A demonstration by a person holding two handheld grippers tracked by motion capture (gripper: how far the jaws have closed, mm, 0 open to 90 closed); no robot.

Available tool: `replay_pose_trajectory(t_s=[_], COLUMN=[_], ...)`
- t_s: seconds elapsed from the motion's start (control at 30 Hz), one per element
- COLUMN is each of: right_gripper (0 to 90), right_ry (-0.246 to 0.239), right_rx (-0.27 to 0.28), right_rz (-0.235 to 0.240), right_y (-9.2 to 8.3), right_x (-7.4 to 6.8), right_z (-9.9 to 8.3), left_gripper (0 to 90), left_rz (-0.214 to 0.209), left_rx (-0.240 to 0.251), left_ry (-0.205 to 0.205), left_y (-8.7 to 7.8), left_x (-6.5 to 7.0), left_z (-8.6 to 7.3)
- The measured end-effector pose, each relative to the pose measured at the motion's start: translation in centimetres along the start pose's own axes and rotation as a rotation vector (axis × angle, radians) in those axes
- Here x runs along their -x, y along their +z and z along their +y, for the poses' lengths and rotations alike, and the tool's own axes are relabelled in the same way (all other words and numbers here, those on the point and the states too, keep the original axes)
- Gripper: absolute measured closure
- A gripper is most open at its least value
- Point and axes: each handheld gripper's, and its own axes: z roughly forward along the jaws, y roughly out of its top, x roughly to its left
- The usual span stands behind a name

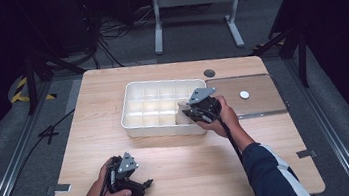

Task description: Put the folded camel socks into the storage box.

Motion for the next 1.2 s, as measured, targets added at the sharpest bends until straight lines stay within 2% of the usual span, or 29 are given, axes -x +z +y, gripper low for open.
replay_pose_trajectory(t_s=[0.23, 0.27, 0.3, 0.4, 0.53, 0.63, 0.83, 0.93, 1.07, 1.2], right_gripper=[69.2, 69.2, 69.3, 69.3, 69.9, 70.3, 70.8, 71.4, 71.5, 71.5], right_ry=[-0.009, -0.01, -0.025, -0.031, -0.02, -0.003, -0.023, -0.014, -0.044, -0.052], right_rx=[-0.018, -0.029, -0.042, -0.066, -0.121, -0.137, -0.18, -0.208, -0.229, -0.26], right_rz=[0.048, 0.061, 0.056, 0.06, 0.09, 0.112, 0.147, 0.163, 0.168, 0.173], right_y=[0.5, 0.6, 0.8, 1.1, 1.9, 2.0, 2.0, 2.3, 2.7, 3.1], right_x=[-0.3, -0.3, -0.4, -0.6, -0.4, -0.2, 0.1, 0.3, 0.2, 0.2], right_z=[0.1, 0.2, 0.2, 0.3, 0.3, 0.3, 0.8, 1.0, 1.2, 1.5], left_gripper=[0.4, 0.4, 0.4, 0.4, 0.4, 0.4, 0.4, 0.4, 0.4, 0.4], left_rz=[0.0, 0.0, 0.001, 0.001, 0.0, -0.001, -0.004, -0.004, 0.0, -0.003], left_rx=[0.0, 0.0, 0.0, 0.0, 0.001, 0.001, 0.0, 0.001, -0.003, 0.002], left_ry=[0.0, 0.0, 0.0, 0.0, 0.0, 0.0, 0.0, 0.0, 0.002, 0.0], left_y=[0.0, 0.0, 0.0, 0.0, 0.0, 0.0, 0.0, 0.0, 0.0, 0.0], left_x=[0.0, 0.0, 0.0, 0.0, 0.0, 0.0, 0.0, 0.0, 0.0, 0.0], left_z=[0.0, 0.0, 0.0, 0.0, 0.0, 0.0, 0.0, 0.0, 0.0, 0.0])
